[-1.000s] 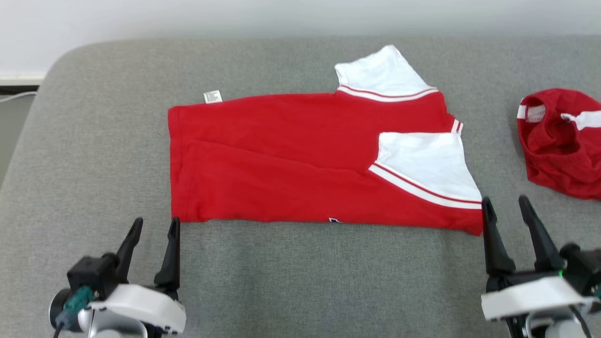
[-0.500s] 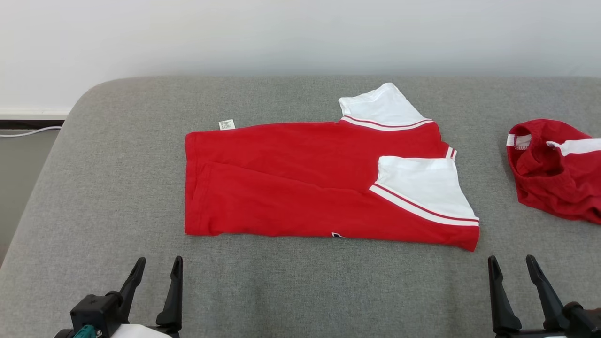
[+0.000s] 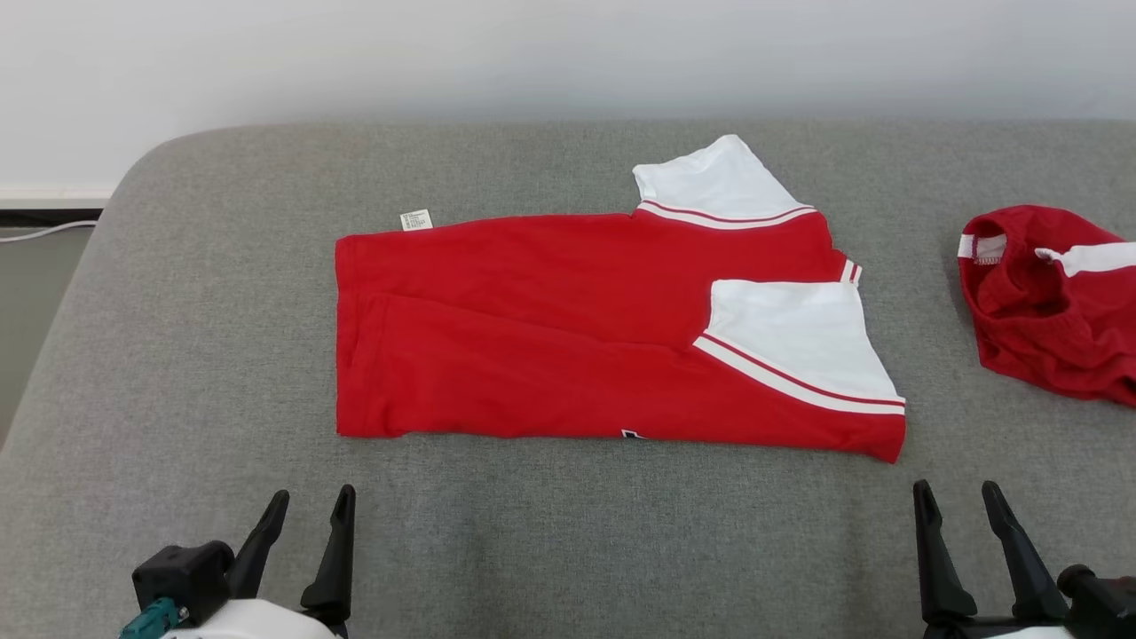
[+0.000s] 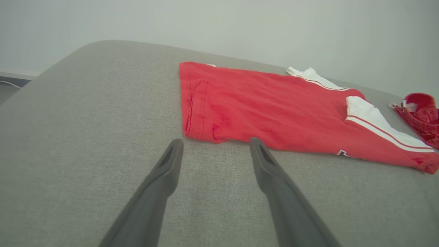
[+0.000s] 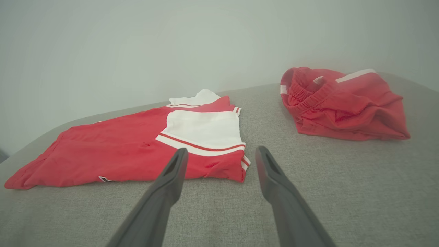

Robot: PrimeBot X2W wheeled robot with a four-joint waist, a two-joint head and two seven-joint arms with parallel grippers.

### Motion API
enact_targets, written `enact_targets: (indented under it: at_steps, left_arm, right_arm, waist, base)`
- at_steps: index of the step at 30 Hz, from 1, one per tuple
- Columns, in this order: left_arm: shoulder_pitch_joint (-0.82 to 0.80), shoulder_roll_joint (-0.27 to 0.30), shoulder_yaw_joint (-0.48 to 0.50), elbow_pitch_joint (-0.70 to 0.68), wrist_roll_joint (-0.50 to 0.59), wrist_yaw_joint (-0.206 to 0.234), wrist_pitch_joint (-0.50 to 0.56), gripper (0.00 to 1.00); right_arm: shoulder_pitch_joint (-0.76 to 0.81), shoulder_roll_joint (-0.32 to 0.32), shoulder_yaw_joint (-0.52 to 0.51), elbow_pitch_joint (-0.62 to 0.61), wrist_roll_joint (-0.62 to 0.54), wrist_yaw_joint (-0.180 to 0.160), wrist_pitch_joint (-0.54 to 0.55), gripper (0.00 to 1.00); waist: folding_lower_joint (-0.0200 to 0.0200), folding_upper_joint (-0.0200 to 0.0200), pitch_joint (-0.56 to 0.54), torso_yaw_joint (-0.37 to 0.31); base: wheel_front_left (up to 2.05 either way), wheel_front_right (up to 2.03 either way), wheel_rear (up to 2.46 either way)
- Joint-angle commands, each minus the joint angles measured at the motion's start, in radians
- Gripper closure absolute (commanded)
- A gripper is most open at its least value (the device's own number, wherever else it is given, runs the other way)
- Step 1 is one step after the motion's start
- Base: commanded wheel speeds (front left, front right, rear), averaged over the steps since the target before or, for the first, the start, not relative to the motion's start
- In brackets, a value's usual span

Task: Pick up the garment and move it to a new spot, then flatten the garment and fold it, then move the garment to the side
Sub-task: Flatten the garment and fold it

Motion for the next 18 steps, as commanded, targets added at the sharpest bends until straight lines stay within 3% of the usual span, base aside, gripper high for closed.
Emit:
enact_targets:
  at_steps: [1,8,18]
  left_arm:
    - [-0.066,0.008,0.045,-0.004,-0.024,-0.021,-0.004,0.0]
    - [-0.151,-0.034,0.073,0.141,-0.138,-0.139,0.0,0.0]
    - [-0.293,-0.05,0.1,0.329,-0.21,-0.244,0.015,0.0]
  right_arm:
    - [-0.045,-0.012,0.023,-0.011,0.028,0.001,-0.011,0.0]
    - [-0.136,-0.011,0.049,0.071,0.139,0.001,-0.011,0.0]
    - [-0.257,-0.017,0.085,0.191,0.208,0.001,-0.012,0.0]
  waist:
    - [0.0,-0.0001,0.014,-0.005]
    - [0.0,-0.0001,0.077,-0.034]
    - [0.0,-0.0001,0.167,-0.049]
  base:
    - [0.0,0.0,0.0]
    - [0.0,0.0,0.0]
    - [0.0,0.0,0.0]
